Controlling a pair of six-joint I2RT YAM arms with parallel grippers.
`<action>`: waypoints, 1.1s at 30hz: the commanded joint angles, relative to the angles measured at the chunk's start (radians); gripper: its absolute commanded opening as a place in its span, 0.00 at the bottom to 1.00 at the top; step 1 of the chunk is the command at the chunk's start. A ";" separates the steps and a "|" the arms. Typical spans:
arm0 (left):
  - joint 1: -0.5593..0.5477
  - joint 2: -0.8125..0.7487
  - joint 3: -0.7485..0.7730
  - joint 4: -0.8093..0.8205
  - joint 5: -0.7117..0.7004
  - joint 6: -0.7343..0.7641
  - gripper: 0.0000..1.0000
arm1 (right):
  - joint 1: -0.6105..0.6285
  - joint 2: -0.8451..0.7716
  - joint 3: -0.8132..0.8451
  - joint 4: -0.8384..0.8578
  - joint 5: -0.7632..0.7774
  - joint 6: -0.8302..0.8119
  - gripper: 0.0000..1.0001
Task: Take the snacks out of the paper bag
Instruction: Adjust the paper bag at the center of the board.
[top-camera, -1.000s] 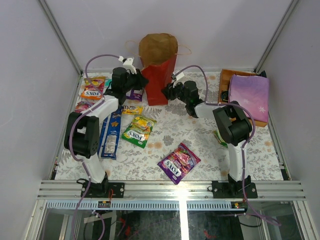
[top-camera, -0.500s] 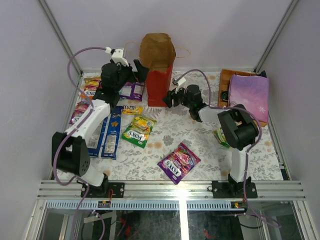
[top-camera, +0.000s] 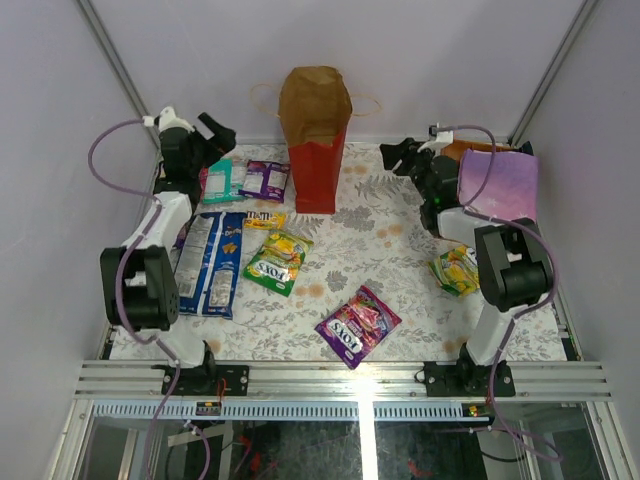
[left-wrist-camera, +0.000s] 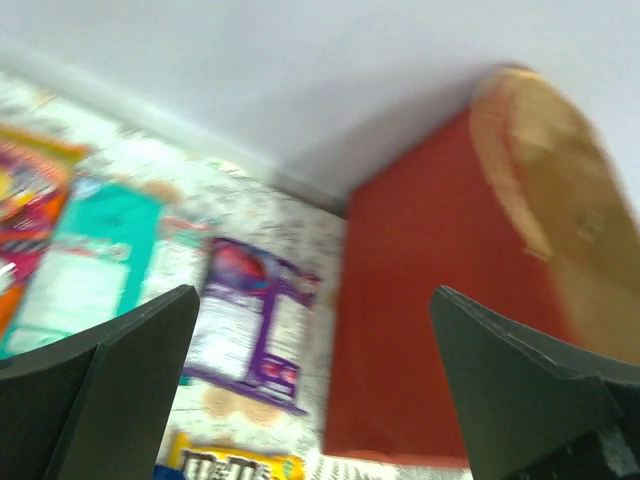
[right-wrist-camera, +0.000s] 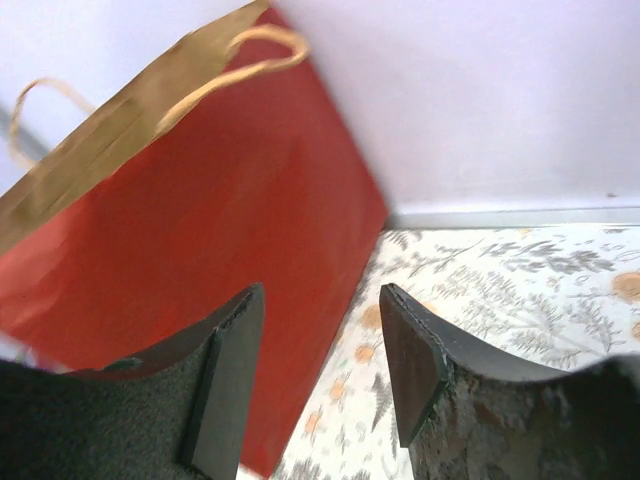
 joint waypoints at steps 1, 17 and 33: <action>0.066 0.140 0.020 0.064 -0.054 -0.139 1.00 | 0.002 0.117 0.237 -0.195 0.144 0.031 0.57; -0.111 0.891 0.993 -0.161 0.031 -0.159 1.00 | 0.117 0.803 1.344 -0.639 0.073 -0.003 0.62; -0.001 0.616 0.800 -0.222 -0.001 -0.058 1.00 | 0.017 0.437 0.912 -0.528 0.149 0.009 0.78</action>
